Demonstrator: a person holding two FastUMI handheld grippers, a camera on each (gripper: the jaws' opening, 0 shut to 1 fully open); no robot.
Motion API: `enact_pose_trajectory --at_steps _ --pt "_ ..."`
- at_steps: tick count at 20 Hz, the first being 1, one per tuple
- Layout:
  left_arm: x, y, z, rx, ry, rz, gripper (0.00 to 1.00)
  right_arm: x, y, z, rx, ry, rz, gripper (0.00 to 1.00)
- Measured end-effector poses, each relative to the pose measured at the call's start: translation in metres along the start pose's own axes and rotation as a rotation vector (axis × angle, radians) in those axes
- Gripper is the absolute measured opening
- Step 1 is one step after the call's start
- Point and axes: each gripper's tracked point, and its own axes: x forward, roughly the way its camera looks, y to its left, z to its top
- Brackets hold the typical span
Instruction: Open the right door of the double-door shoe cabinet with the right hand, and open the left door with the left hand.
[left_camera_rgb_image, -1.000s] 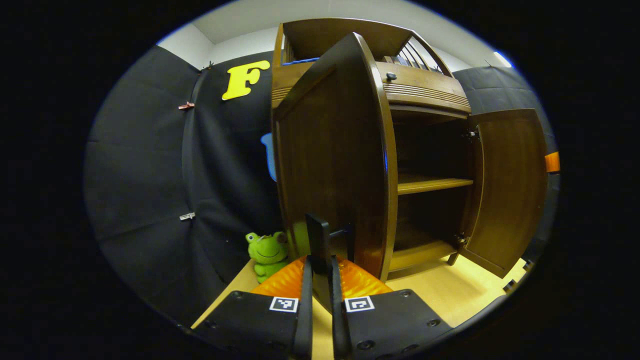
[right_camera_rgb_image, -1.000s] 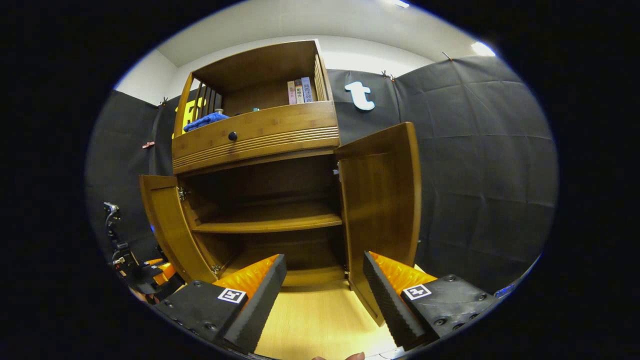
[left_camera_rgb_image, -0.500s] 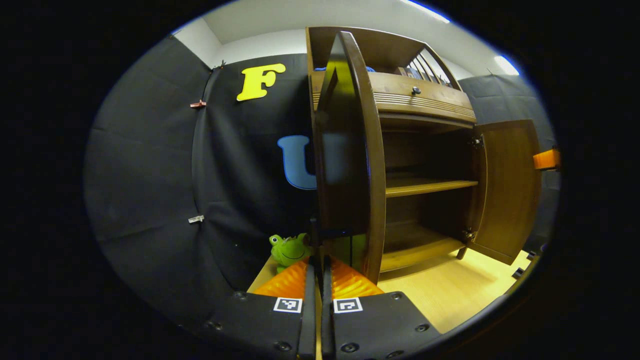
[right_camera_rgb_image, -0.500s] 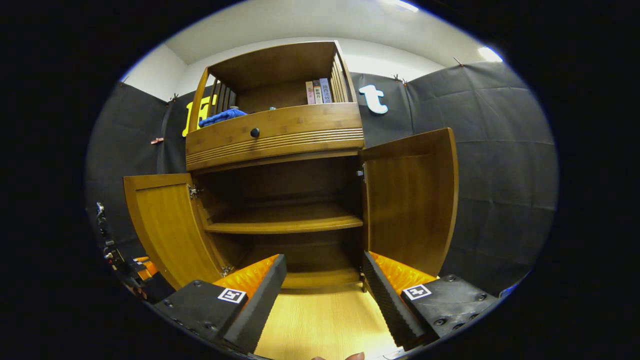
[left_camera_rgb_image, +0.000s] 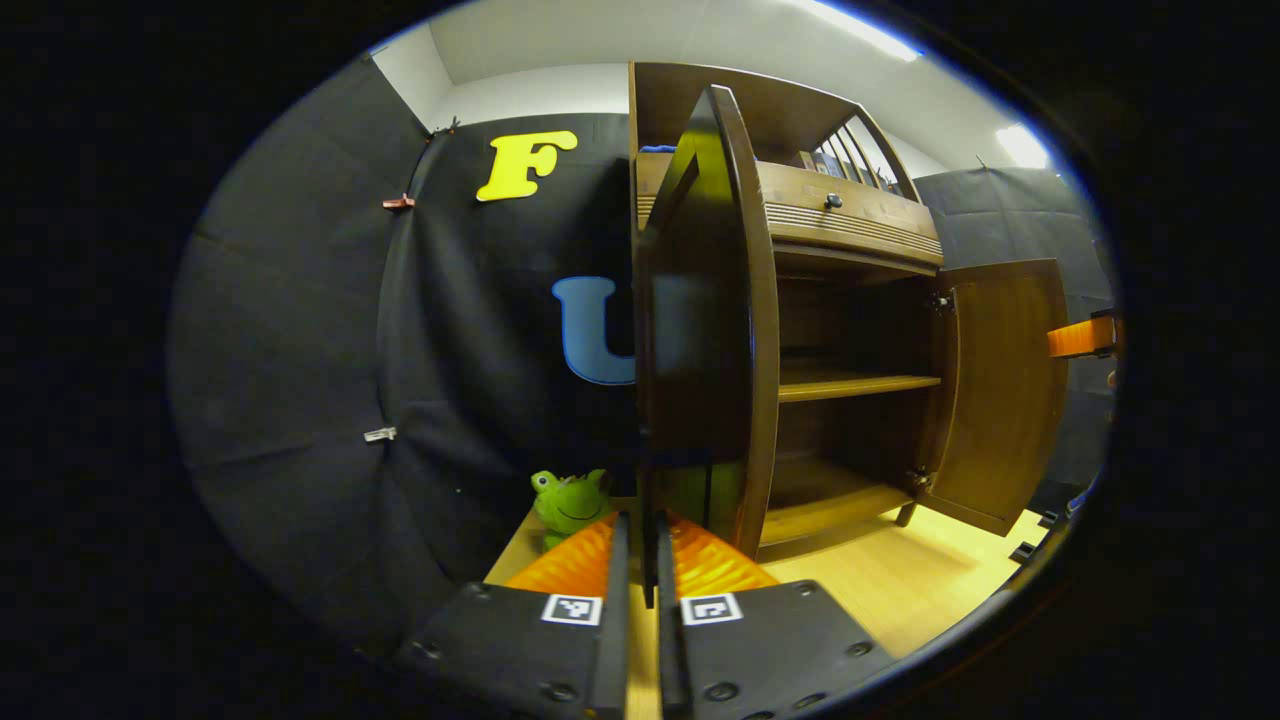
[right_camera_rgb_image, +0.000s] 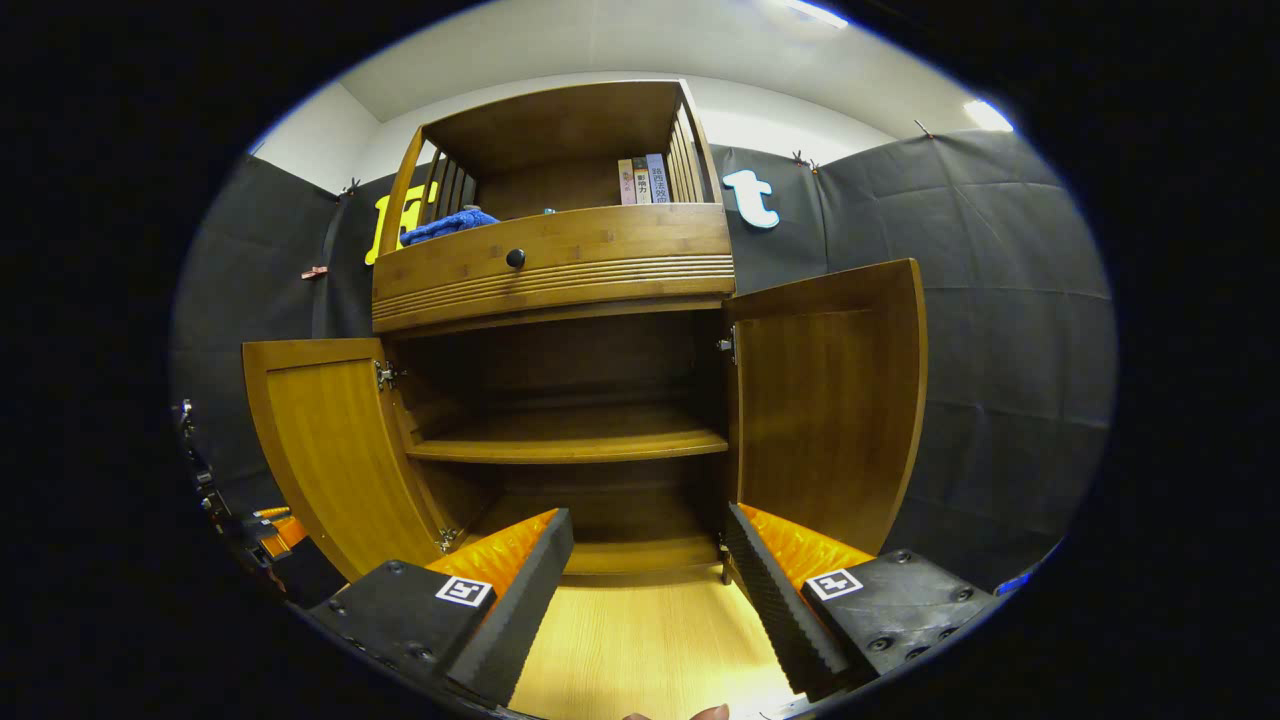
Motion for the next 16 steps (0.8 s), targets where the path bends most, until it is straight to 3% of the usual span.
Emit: enact_pose_trajectory --at_steps 2,4,7,11,16 --pt "-0.015 0.001 0.003 0.019 -0.017 0.035 0.55 0.002 -0.002 -0.002 0.007 0.005 0.004 0.98" --pt "-0.031 -0.001 0.006 0.016 -0.029 0.046 0.76 0.005 -0.002 -0.003 0.006 0.011 0.015 0.98" --pt "-0.060 -0.001 0.011 0.003 -0.030 0.068 0.97 0.007 -0.001 -0.003 0.000 0.008 0.031 0.98" --pt "-0.085 -0.016 0.020 -0.008 -0.026 0.096 0.96 0.009 0.002 -0.005 0.003 0.004 0.048 0.98" --pt "-0.087 -0.070 0.047 -0.024 -0.031 0.046 0.97 0.011 -0.001 -0.007 0.009 -0.002 0.048 0.98"
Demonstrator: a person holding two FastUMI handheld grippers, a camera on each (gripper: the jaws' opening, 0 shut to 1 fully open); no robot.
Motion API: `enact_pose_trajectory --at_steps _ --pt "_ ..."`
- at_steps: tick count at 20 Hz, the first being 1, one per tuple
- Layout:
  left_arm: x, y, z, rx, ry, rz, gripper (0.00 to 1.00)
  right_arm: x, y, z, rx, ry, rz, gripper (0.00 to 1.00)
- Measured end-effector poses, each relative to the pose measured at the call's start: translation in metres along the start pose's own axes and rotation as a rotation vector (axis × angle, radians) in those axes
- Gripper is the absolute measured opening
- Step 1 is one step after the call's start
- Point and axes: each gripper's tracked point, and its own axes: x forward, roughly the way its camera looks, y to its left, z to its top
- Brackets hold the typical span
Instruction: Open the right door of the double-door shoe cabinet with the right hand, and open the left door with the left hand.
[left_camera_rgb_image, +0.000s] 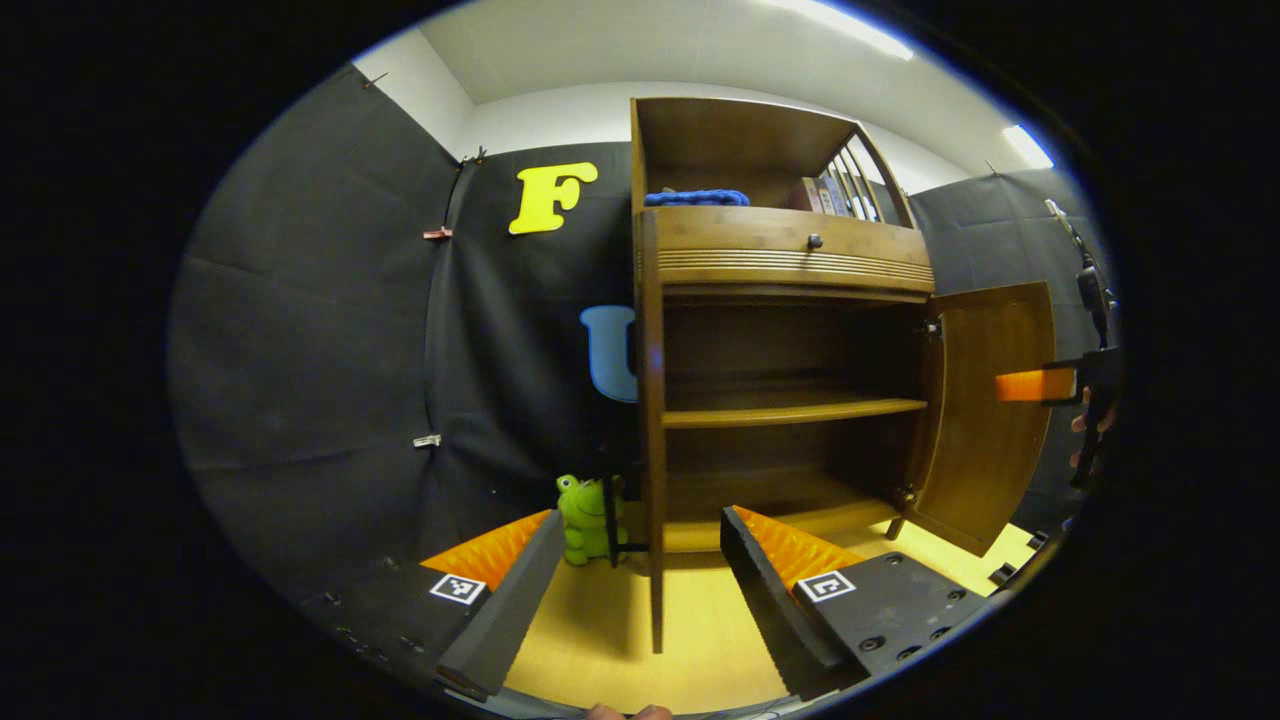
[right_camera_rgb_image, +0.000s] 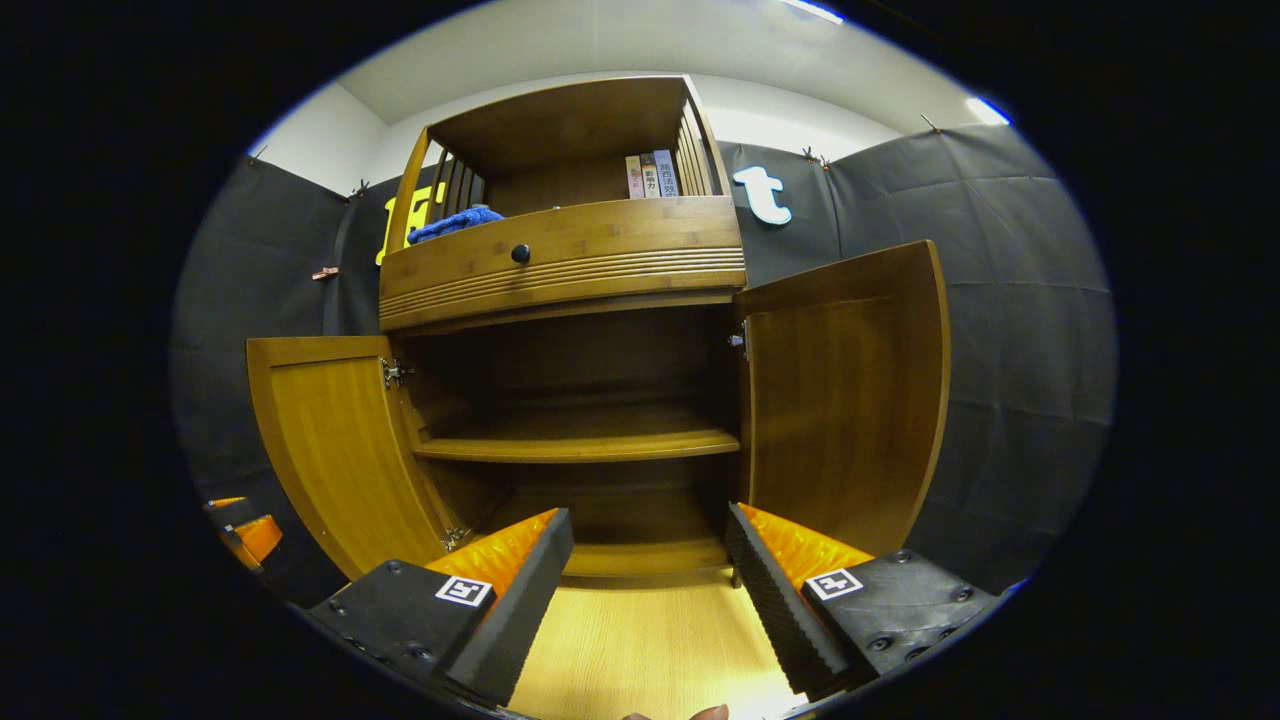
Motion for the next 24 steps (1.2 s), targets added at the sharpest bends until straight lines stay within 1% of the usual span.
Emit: enact_pose_trajectory --at_steps 4,6,7,8,9,10,11,12,14,15,16,17,18,19,22,23,24 --pt "0.017 -0.052 0.021 -0.008 -0.014 -0.077 0.97 -0.001 -0.006 0.002 -0.003 -0.011 -0.008 0.98" --pt "0.027 -0.071 0.030 0.007 -0.028 -0.100 0.96 -0.002 -0.010 0.003 -0.009 -0.019 -0.012 0.98" --pt "0.032 -0.080 0.034 0.012 -0.036 -0.115 0.99 -0.002 -0.013 0.004 -0.015 -0.023 -0.015 0.98" --pt "0.037 -0.090 0.036 0.011 -0.042 -0.132 0.96 -0.002 -0.016 0.005 -0.016 -0.024 -0.016 0.98" --pt "0.042 -0.100 0.038 0.006 -0.046 -0.149 0.96 -0.001 -0.018 0.005 -0.015 -0.025 -0.018 0.98" --pt "0.046 -0.108 0.041 0.001 -0.050 -0.157 0.99 0.000 -0.021 0.005 -0.015 -0.024 -0.018 1.00" --pt "0.051 -0.115 0.044 -0.003 -0.052 -0.160 0.99 0.001 -0.025 0.004 -0.018 -0.023 -0.021 1.00" --pt "0.058 -0.122 0.045 -0.008 -0.053 -0.158 0.99 0.002 -0.027 0.004 -0.021 -0.022 -0.020 0.98" --pt "0.067 -0.133 0.050 -0.017 -0.051 -0.149 0.99 0.002 -0.033 0.006 -0.029 -0.025 -0.019 0.98" --pt "0.073 -0.139 0.054 -0.020 -0.055 -0.142 0.99 0.003 -0.036 0.007 -0.027 -0.027 -0.019 1.00" --pt "0.077 -0.145 0.057 -0.022 -0.057 -0.143 0.99 0.004 -0.039 0.008 -0.021 -0.028 -0.018 0.98" --pt "0.080 -0.152 0.060 -0.023 -0.062 -0.143 0.99 0.004 -0.042 0.009 -0.013 -0.028 -0.016 0.98" --pt "0.083 -0.158 0.064 -0.021 -0.069 -0.145 0.96 0.004 -0.043 0.010 -0.008 -0.028 -0.011 0.98" --pt "0.084 -0.164 0.068 -0.018 -0.077 -0.146 0.99 0.003 -0.045 0.011 -0.005 -0.029 -0.006 0.98" --pt "0.087 -0.181 0.073 -0.013 -0.088 -0.144 0.95 0.002 -0.049 0.017 -0.005 -0.042 0.016 0.98" --pt "0.087 -0.186 0.074 -0.007 -0.089 -0.140 0.95 0.002 -0.051 0.018 -0.004 -0.046 0.020 1.00" --pt "0.088 -0.190 0.074 0.000 -0.087 -0.137 0.95 0.002 -0.053 0.019 -0.003 -0.047 0.024 0.98"
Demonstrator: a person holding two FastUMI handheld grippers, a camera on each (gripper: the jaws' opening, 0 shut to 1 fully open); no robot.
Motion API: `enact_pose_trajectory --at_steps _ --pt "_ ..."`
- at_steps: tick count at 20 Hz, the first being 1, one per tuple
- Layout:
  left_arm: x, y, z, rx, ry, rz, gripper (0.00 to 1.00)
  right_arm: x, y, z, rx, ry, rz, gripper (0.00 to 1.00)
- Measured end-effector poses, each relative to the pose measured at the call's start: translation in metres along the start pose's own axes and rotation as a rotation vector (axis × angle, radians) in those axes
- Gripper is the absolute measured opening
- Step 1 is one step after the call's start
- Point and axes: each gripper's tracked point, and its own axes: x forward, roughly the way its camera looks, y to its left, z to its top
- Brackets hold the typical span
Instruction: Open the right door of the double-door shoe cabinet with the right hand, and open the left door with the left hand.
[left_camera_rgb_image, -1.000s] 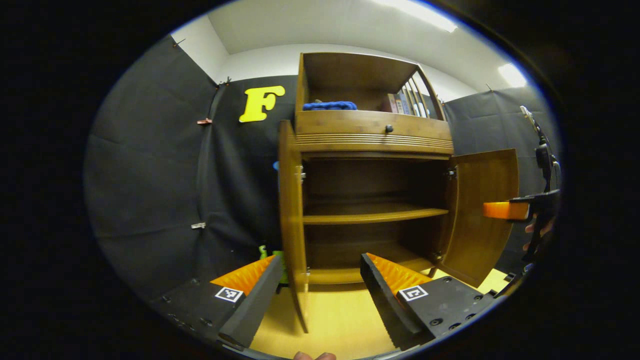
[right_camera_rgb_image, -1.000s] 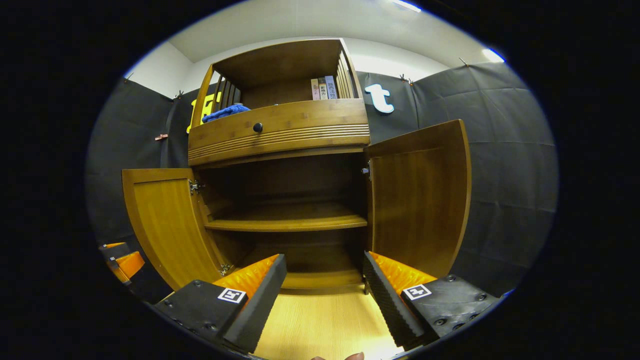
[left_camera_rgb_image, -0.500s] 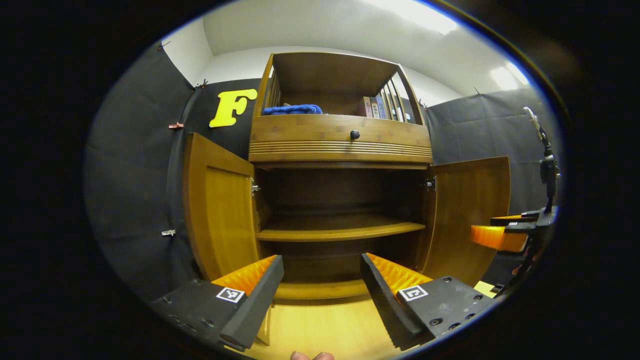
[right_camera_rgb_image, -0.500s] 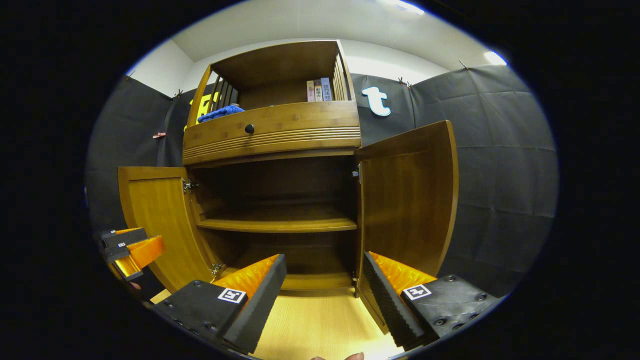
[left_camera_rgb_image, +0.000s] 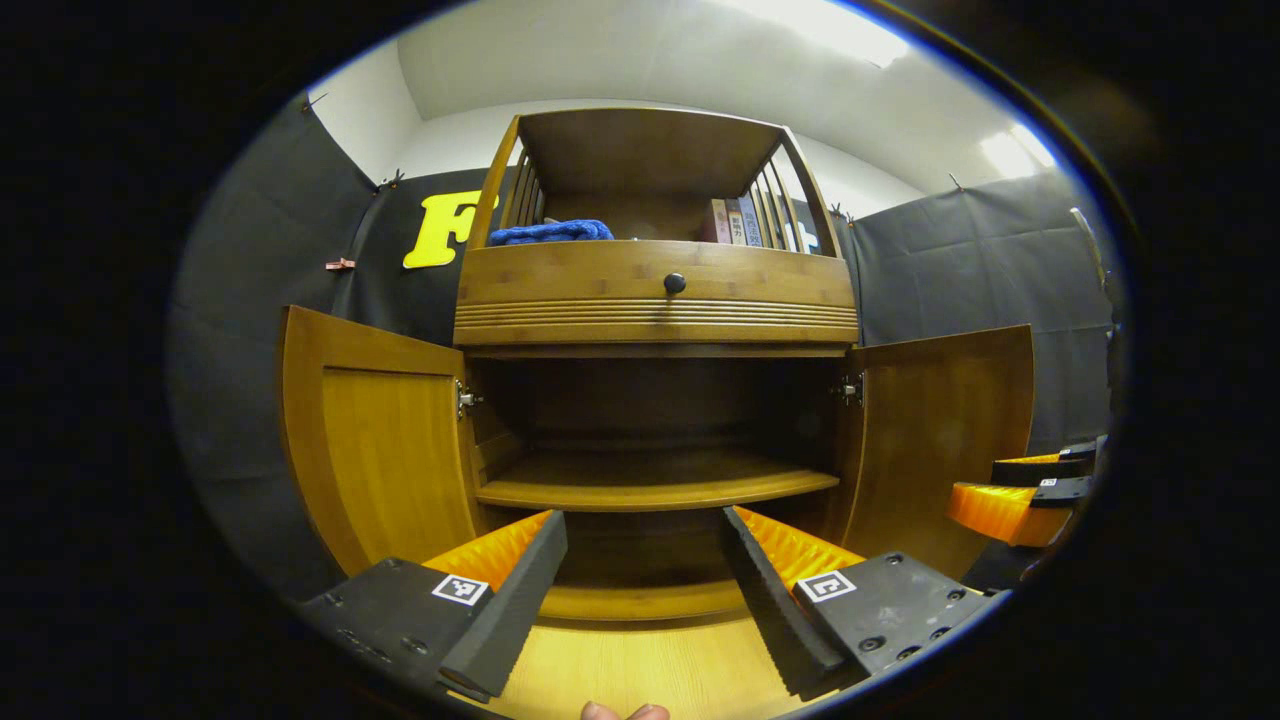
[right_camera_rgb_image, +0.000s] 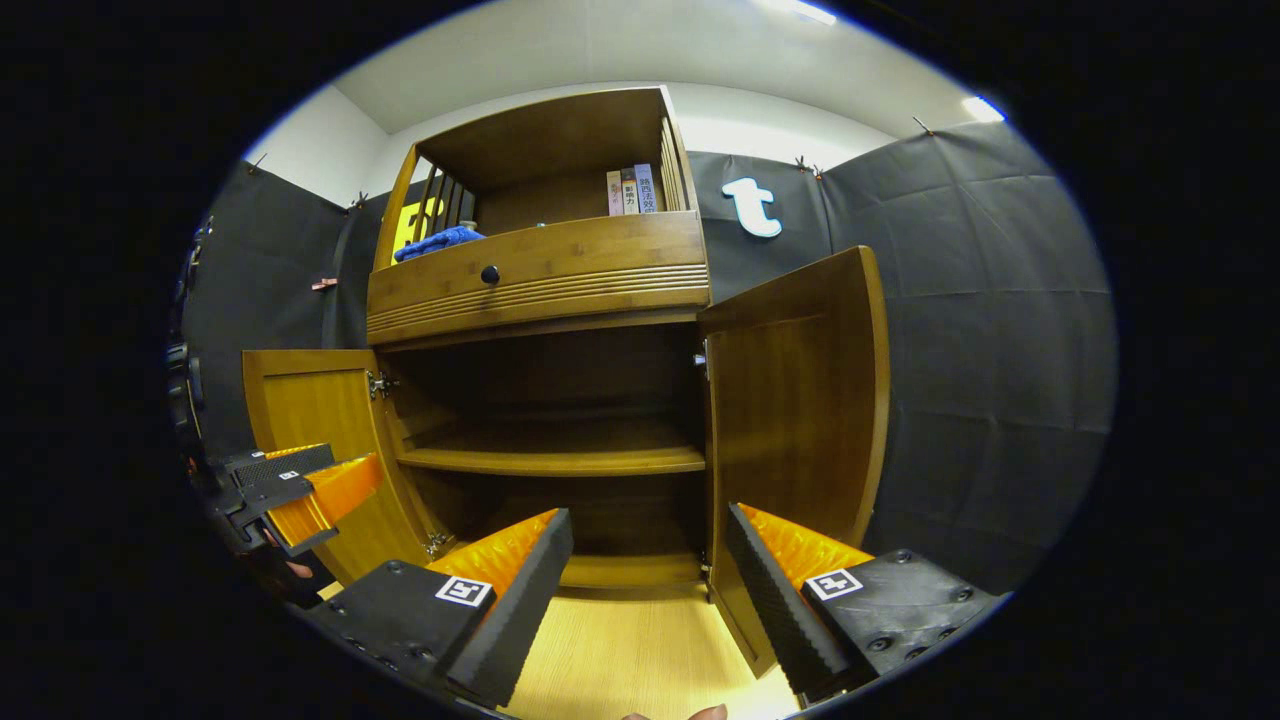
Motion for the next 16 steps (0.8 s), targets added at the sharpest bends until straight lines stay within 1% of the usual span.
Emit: enact_pose_trajectory --at_steps 1,2,3,4,5,11,12,16 --pt "0.002 -0.003 -0.001 0.006 0.002 0.003 0.95 0.000 -0.001 -0.001 -0.001 0.001 0.004 0.98" --pt "0.003 -0.006 -0.001 0.011 0.005 0.004 0.99 0.001 -0.003 -0.001 0.000 0.004 0.009 0.98" --pt "0.004 -0.008 -0.001 0.015 0.004 0.007 0.94 0.002 -0.004 -0.001 0.002 0.004 0.014 0.98" --pt "0.004 -0.009 0.000 0.019 0.003 0.010 0.96 0.003 -0.007 0.000 0.003 0.004 0.016 0.98" --pt "0.003 -0.010 0.001 0.022 0.003 0.015 0.98 0.004 -0.009 -0.001 0.004 0.006 0.016 1.00" --pt "0.005 -0.011 0.002 0.032 0.003 0.018 0.98 0.007 -0.010 0.001 0.009 0.004 0.028 1.00" --pt "0.006 -0.012 0.000 0.028 0.007 0.014 0.98 0.007 -0.010 0.001 0.007 0.003 0.030 0.98" --pt "0.006 -0.012 0.001 0.018 0.008 0.015 0.99 0.006 -0.012 0.001 -0.001 -0.001 0.026 0.98"
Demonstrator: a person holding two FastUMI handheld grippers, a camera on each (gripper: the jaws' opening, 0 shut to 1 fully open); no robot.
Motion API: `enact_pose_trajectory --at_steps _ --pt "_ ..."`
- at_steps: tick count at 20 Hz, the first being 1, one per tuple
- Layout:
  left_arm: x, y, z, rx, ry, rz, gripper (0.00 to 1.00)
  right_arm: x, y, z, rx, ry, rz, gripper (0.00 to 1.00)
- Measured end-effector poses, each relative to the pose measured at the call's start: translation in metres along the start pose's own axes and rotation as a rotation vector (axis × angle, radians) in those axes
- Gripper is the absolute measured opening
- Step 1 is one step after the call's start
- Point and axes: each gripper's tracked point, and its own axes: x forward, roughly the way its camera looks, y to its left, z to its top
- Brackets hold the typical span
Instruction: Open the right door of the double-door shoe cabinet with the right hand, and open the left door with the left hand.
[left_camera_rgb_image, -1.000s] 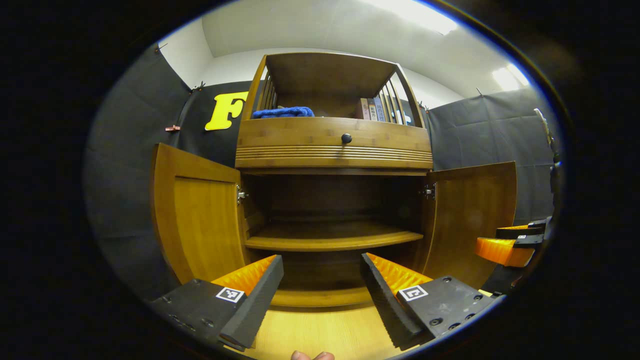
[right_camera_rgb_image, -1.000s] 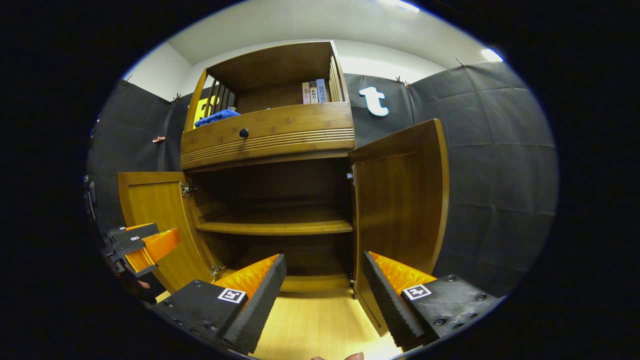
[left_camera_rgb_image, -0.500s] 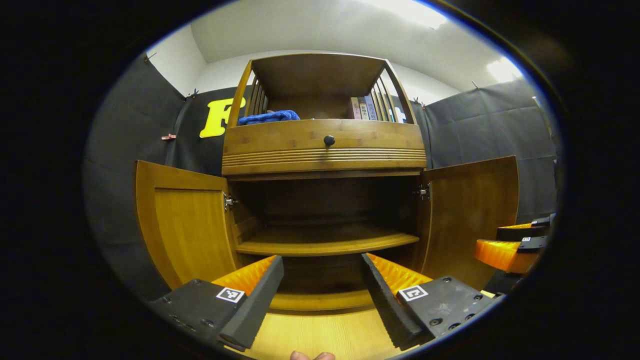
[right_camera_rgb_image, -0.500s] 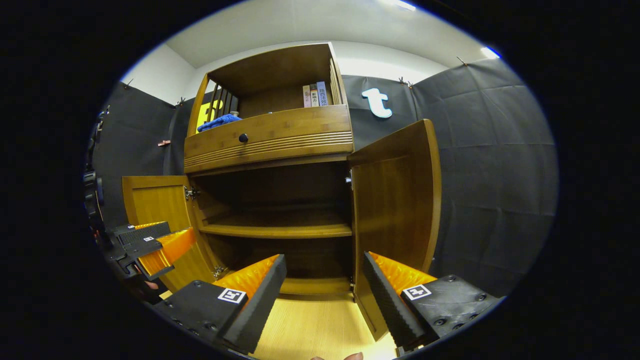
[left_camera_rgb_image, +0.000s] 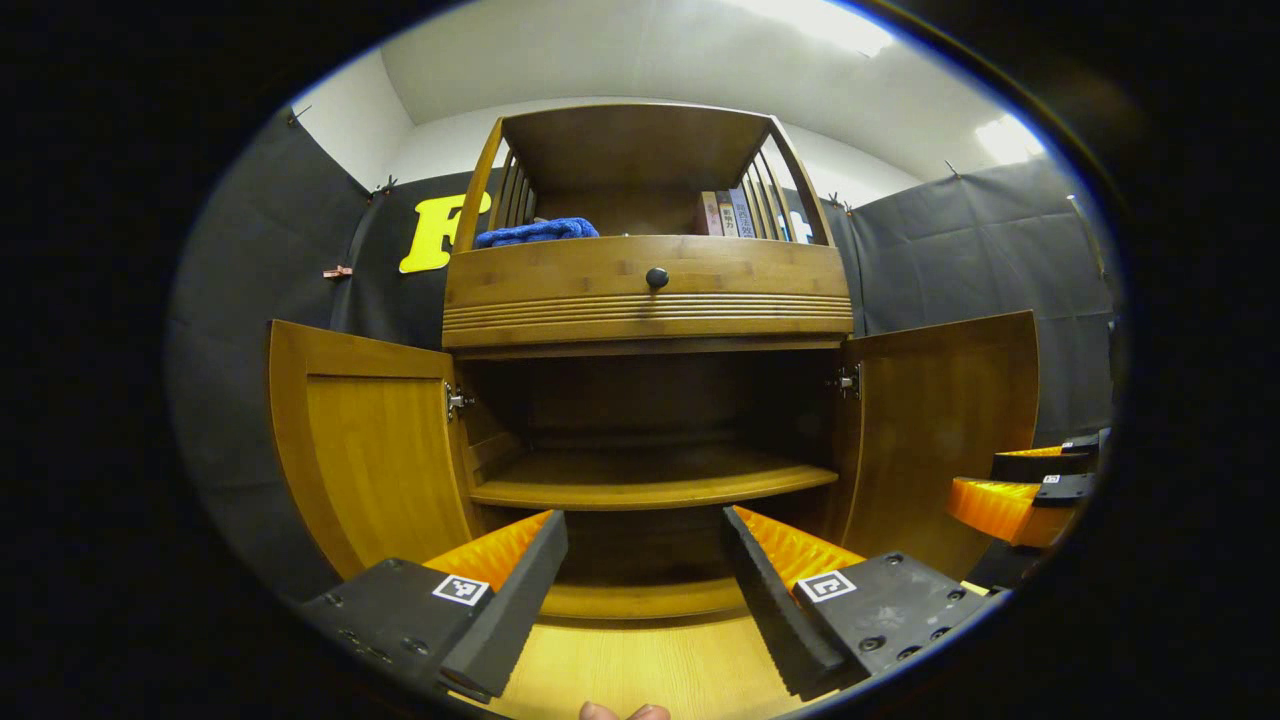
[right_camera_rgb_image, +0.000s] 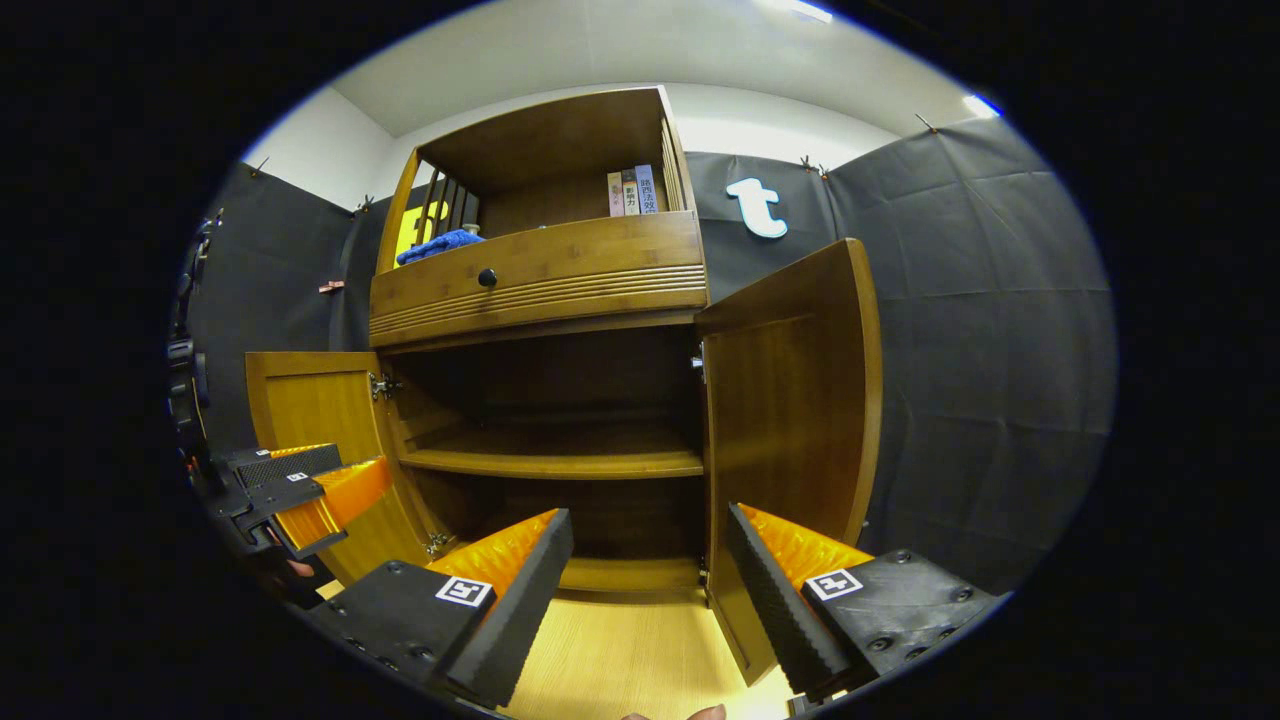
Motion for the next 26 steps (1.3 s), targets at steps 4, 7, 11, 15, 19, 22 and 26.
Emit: enact_pose_trajectory --at_steps 4,7,11,15,19,22,26 --pt "-0.0009 -0.0001 0.0005 0.006 -0.006 -0.004 0.99 0.0006 0.0000 0.0008 0.003 0.000 -0.008 0.98" --pt "-0.0030 -0.0010 0.0001 0.003 -0.008 -0.009 0.99 -0.0019 0.0004 -0.0008 0.001 -0.001 -0.011 0.98" --pt "-0.0024 -0.0008 -0.0003 0.006 -0.007 -0.014 0.99 -0.0027 0.0016 -0.0014 0.000 0.002 -0.014 0.98" --pt "-0.0023 0.0016 0.0001 0.009 -0.011 -0.015 0.99 -0.0033 0.0010 -0.0021 -0.001 0.002 -0.020 0.98" --pt "-0.0041 0.0016 -0.0004 0.012 -0.013 -0.014 0.98 -0.0041 0.0037 -0.0031 -0.004 0.004 -0.017 0.98" --pt "-0.0030 0.0023 -0.0011 0.013 -0.013 -0.014 0.98 -0.0043 0.0040 -0.0037 -0.004 0.005 -0.017 0.98" --pt "-0.0046 0.0016 -0.0012 0.013 -0.014 -0.014 0.98 -0.0038 0.0037 -0.0037 -0.003 0.007 -0.018 0.98"
